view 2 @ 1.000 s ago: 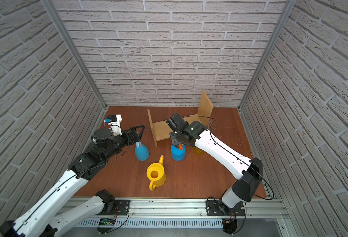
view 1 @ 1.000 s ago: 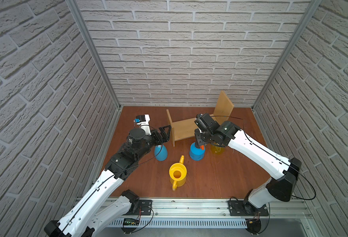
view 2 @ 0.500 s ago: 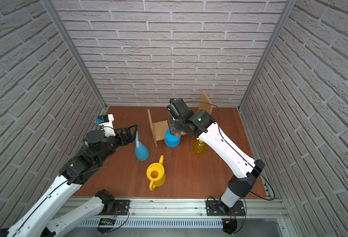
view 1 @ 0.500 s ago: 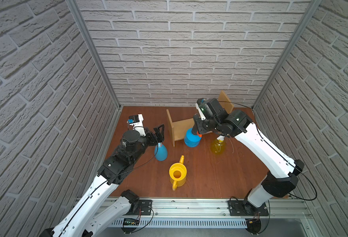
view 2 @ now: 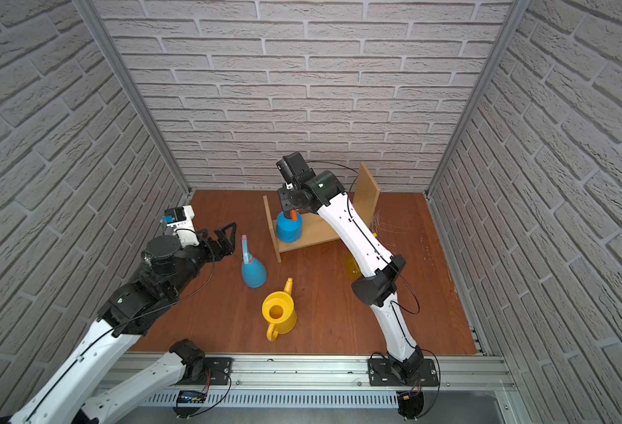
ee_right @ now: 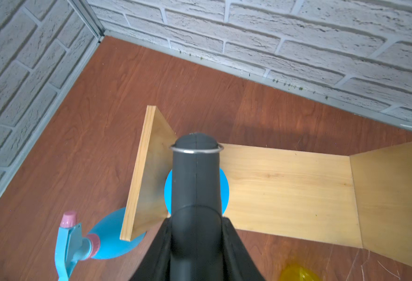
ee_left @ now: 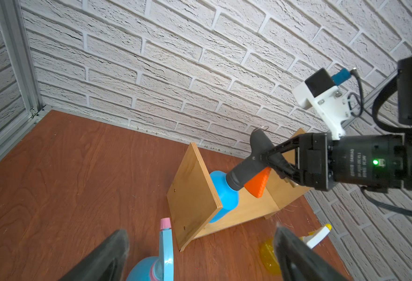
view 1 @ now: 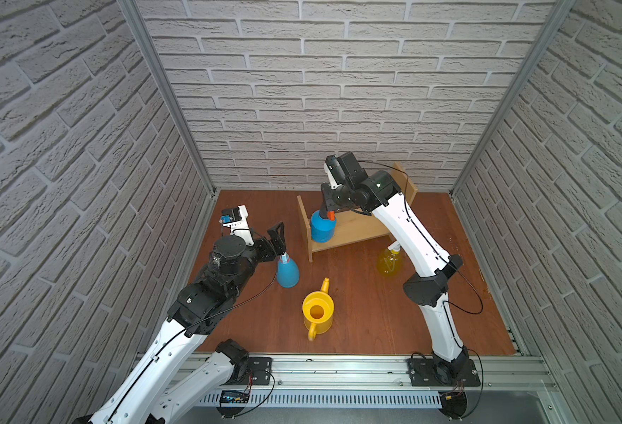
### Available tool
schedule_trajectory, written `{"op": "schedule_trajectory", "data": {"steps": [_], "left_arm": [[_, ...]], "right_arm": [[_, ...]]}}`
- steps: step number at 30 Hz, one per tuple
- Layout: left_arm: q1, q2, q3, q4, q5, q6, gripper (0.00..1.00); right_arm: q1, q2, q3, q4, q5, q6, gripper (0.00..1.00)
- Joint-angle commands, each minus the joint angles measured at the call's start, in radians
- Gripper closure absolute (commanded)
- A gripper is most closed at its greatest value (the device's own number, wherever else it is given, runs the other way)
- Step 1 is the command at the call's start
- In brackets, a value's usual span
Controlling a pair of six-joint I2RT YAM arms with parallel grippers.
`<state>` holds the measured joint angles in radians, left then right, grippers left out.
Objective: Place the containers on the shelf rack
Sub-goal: 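Place the container on the shelf.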
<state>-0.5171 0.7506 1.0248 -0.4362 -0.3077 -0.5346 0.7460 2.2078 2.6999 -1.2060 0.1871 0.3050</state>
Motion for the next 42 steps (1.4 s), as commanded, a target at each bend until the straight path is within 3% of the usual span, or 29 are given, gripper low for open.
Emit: {"op": "schedule_trajectory", "data": {"steps": [1, 7, 11, 18, 25, 30, 33, 35, 42], "left_arm": [[0.008, -0.006, 0.022, 0.011, -0.025, 0.025, 0.02], [0.019, 0.024, 0.039, 0.016, -0.021, 0.04, 0.02], [0.025, 0.049, 0.047, 0.02, -0.007, 0.039, 0.02], [0.028, 0.055, 0.052, 0.01, -0.005, 0.039, 0.02], [0.03, 0.044, 0.053, 0.002, -0.002, 0.047, 0.02], [0.03, 0.02, 0.025, 0.021, 0.009, 0.05, 0.02], [0.03, -0.002, -0.009, 0.049, 0.016, 0.044, 0.02], [0.031, -0.018, -0.041, 0.069, 0.01, 0.036, 0.02], [0.034, -0.059, -0.128, 0.124, -0.024, -0.02, 0.02]], "right_arm": [[-0.002, 0.005, 0.015, -0.023, 0.006, -0.026, 0.83], [-0.002, 0.038, 0.014, 0.021, -0.004, -0.056, 0.75], [0.0, 0.054, 0.015, 0.072, -0.031, -0.057, 0.58], [0.001, 0.039, 0.014, 0.117, -0.099, -0.054, 0.37], [0.001, -0.064, 0.006, 0.142, -0.155, -0.078, 0.09], [0.001, -0.21, -0.094, 0.204, -0.216, -0.13, 0.06], [0.001, -0.35, -0.237, 0.255, -0.23, -0.166, 0.05], [0.0, -0.459, -0.421, 0.341, -0.238, -0.196, 0.04], [0.001, -0.9, -1.299, 0.967, -0.283, -0.233, 0.03]]}}
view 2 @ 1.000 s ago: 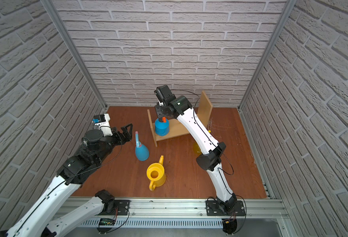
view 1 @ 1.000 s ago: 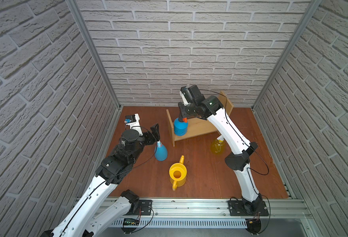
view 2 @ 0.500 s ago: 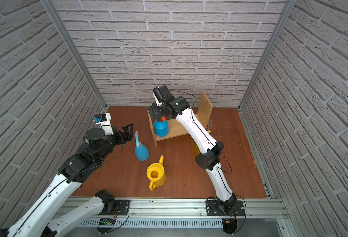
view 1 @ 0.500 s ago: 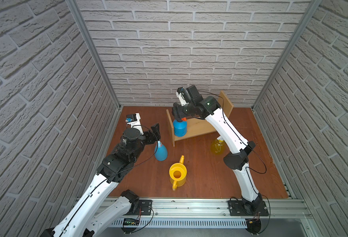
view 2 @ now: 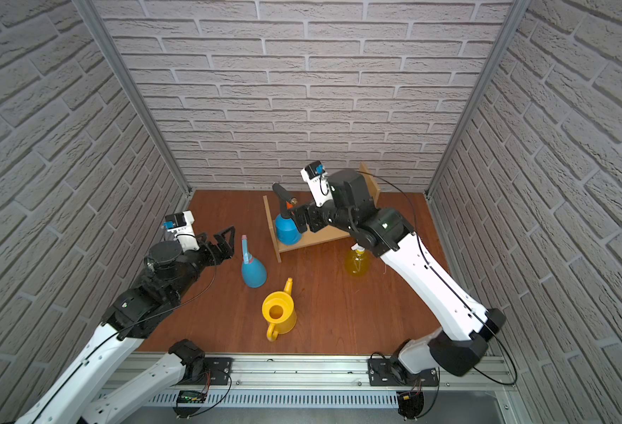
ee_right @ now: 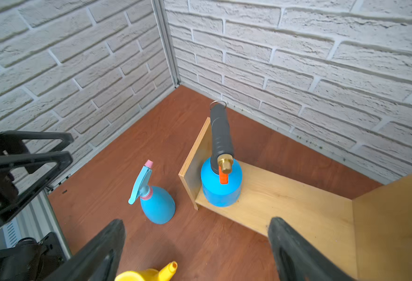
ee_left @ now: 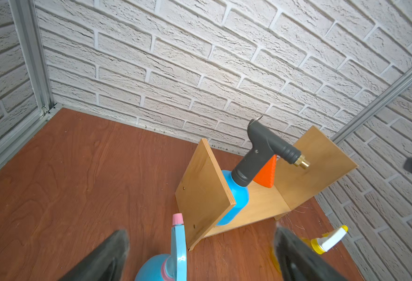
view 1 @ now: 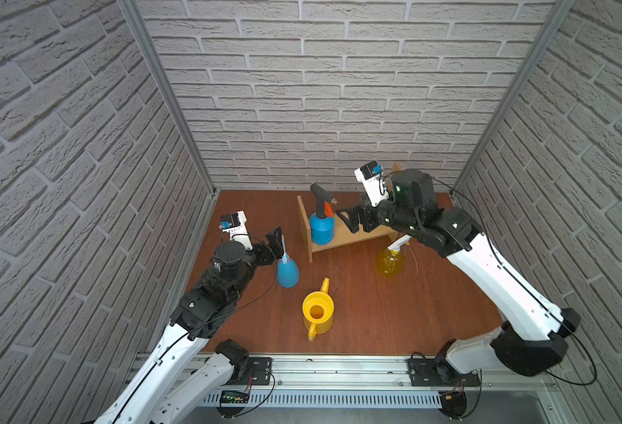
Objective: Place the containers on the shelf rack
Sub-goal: 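Place the container on the shelf.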
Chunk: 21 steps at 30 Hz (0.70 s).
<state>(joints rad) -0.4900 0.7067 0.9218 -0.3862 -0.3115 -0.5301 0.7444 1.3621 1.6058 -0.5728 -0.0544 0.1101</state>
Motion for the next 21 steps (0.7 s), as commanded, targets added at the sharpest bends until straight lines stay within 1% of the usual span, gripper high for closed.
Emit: {"op": "schedule_trajectory", "data": {"steps": [1, 3, 5, 7, 9, 13, 17, 21], "left_arm": [[0.007, -0.014, -0.033, 0.078, -0.024, -0.03, 0.02], [0.009, -0.01, -0.043, 0.087, -0.029, -0.038, 0.02], [0.011, -0.002, -0.052, 0.094, -0.031, -0.046, 0.02], [0.011, 0.005, -0.057, 0.095, -0.028, -0.056, 0.02], [0.012, 0.005, -0.063, 0.091, -0.024, -0.068, 0.02], [0.013, -0.015, -0.077, 0.079, -0.019, -0.09, 0.02], [0.013, -0.048, -0.089, 0.063, -0.025, -0.1, 0.02], [0.012, -0.077, -0.096, 0.043, -0.034, -0.105, 0.02]], "right_arm": [[0.003, -0.083, -0.315, 0.42, -0.06, -0.044, 0.01], [0.003, -0.095, -0.478, 0.564, -0.113, -0.077, 0.01], [0.003, -0.046, -0.543, 0.627, -0.121, -0.077, 0.01], [0.001, 0.024, -0.533, 0.619, -0.108, -0.07, 0.01], [0.001, 0.076, -0.535, 0.663, -0.081, -0.042, 0.01], [-0.008, 0.184, -0.498, 0.696, -0.051, 0.021, 0.08], [-0.022, 0.253, -0.472, 0.729, -0.028, 0.084, 0.2], [-0.037, 0.293, -0.473, 0.777, 0.012, 0.138, 0.24]]}}
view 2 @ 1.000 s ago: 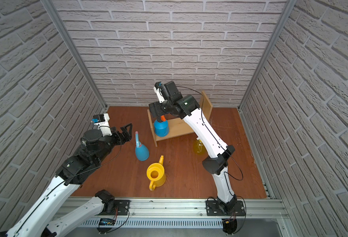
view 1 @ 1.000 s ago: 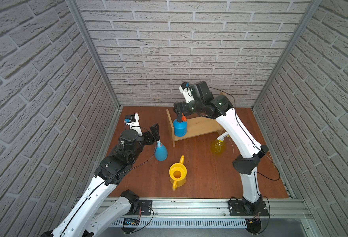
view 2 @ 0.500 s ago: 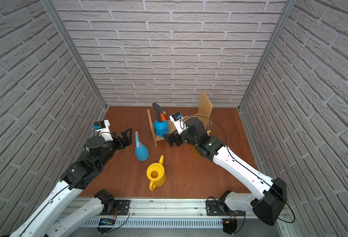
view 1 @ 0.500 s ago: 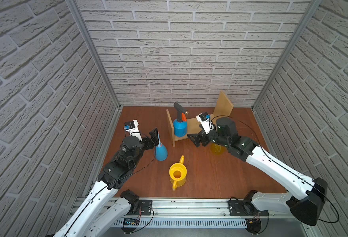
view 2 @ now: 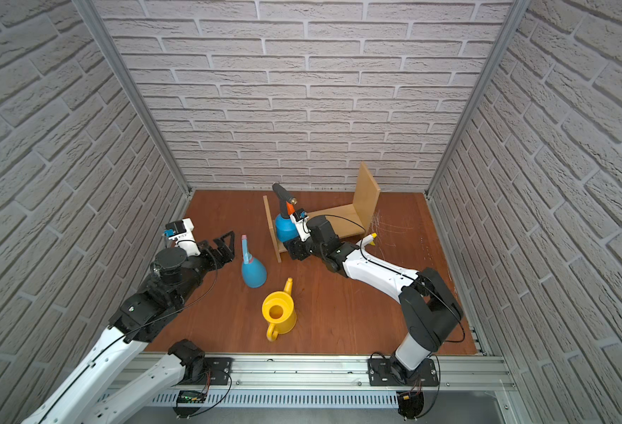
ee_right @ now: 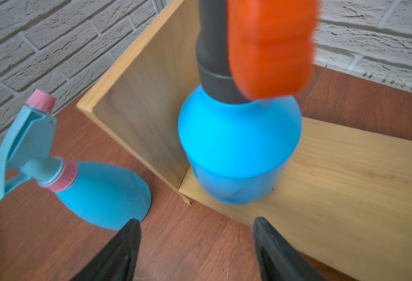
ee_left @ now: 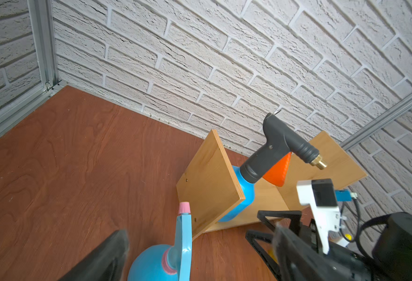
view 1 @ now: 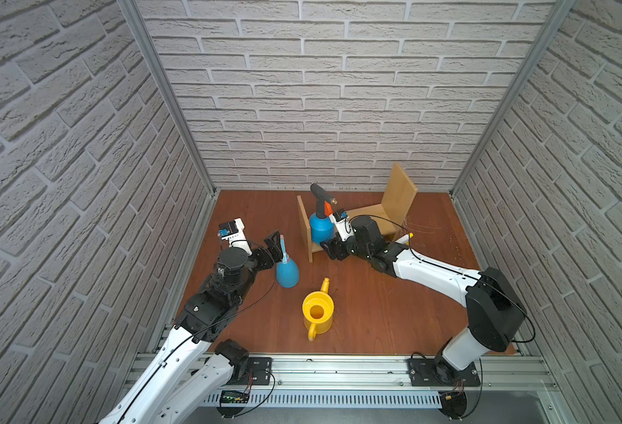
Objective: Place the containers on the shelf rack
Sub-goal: 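Place the container on the shelf.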
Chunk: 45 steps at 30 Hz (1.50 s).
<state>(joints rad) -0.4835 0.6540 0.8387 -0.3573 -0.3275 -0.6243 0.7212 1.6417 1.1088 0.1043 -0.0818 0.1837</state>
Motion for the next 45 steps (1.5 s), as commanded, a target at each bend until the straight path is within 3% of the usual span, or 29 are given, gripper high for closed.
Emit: {"op": "schedule_trajectory", "data": {"steps": [1, 13, 24, 45], "left_arm": [[0.006, -0.031, -0.014, 0.01, -0.021, -0.012, 0.02], [0.006, -0.032, -0.011, 0.004, -0.028, -0.004, 0.02], [0.009, -0.033, -0.008, 0.004, -0.035, 0.006, 0.02], [0.01, -0.021, -0.007, 0.009, -0.025, 0.0, 0.02]], "right_arm": [[-0.018, 0.023, 0.028, 0.109, 0.044, 0.072, 0.25], [-0.032, 0.151, 0.128, 0.165, 0.011, 0.105, 0.33], [-0.032, 0.228, 0.208, 0.147, -0.002, 0.105, 0.34], [-0.032, 0.176, 0.169, 0.14, -0.004, 0.076, 0.32]]}}
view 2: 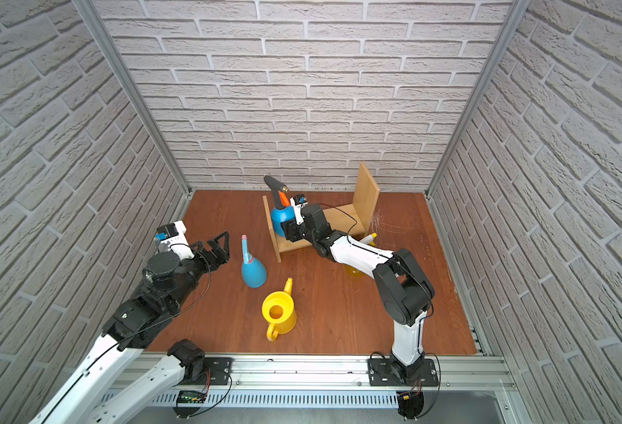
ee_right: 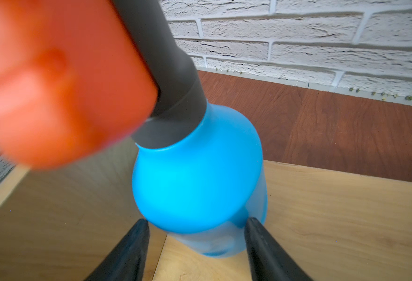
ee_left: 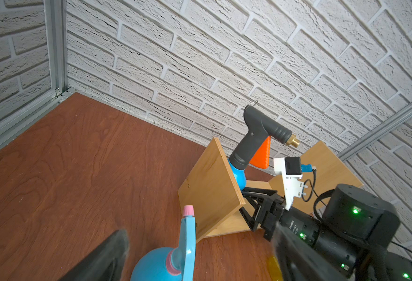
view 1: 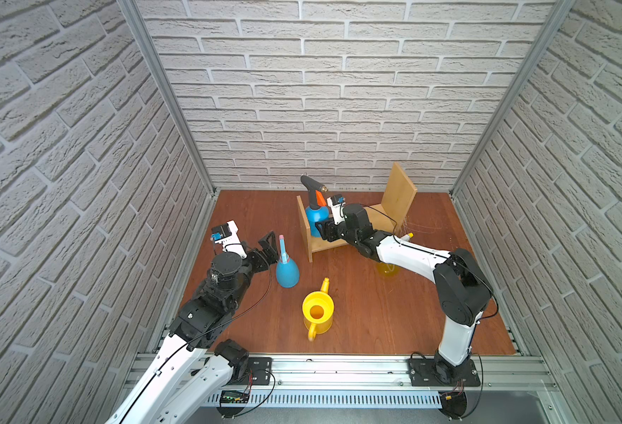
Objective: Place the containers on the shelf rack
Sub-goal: 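Place the container on the shelf, then pick up a container from the center of the board.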
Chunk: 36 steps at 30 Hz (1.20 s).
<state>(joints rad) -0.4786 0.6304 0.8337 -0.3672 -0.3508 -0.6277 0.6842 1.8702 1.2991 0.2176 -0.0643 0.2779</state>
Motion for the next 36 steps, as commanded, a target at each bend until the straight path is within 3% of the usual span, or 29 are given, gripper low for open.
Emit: {"op": "schedule_trajectory", "data": {"steps": [1, 14, 20, 24, 27, 30, 33, 36], "left_arm": [[0.005, 0.002, -0.001, 0.017, -0.001, 0.002, 0.02], [0.005, 0.003, 0.021, -0.046, 0.01, -0.05, 0.02], [0.006, 0.021, 0.095, -0.2, 0.036, -0.131, 0.02], [0.006, 0.049, 0.148, -0.332, 0.072, -0.196, 0.02], [0.006, 0.085, 0.184, -0.385, 0.076, -0.225, 0.07], [0.007, 0.186, 0.248, -0.441, 0.065, -0.222, 0.18], [0.006, 0.316, 0.333, -0.521, 0.061, -0.18, 0.3], [0.005, 0.465, 0.456, -0.662, 0.043, -0.114, 0.35]], "right_arm": [[0.005, -0.062, -0.03, 0.027, -0.019, -0.021, 0.31], [0.005, -0.236, -0.148, 0.021, -0.009, -0.027, 0.3], [0.006, -0.449, -0.243, -0.045, -0.015, -0.001, 0.3], [0.006, -0.607, -0.274, -0.18, -0.022, 0.024, 0.25], [0.006, -0.714, -0.296, -0.239, -0.061, 0.063, 0.18], [0.005, -0.794, -0.324, -0.25, -0.072, 0.138, 0.03], [0.005, -0.835, -0.359, -0.209, -0.094, 0.188, 0.02], [0.005, -0.841, -0.373, -0.201, -0.115, 0.209, 0.02]]}}
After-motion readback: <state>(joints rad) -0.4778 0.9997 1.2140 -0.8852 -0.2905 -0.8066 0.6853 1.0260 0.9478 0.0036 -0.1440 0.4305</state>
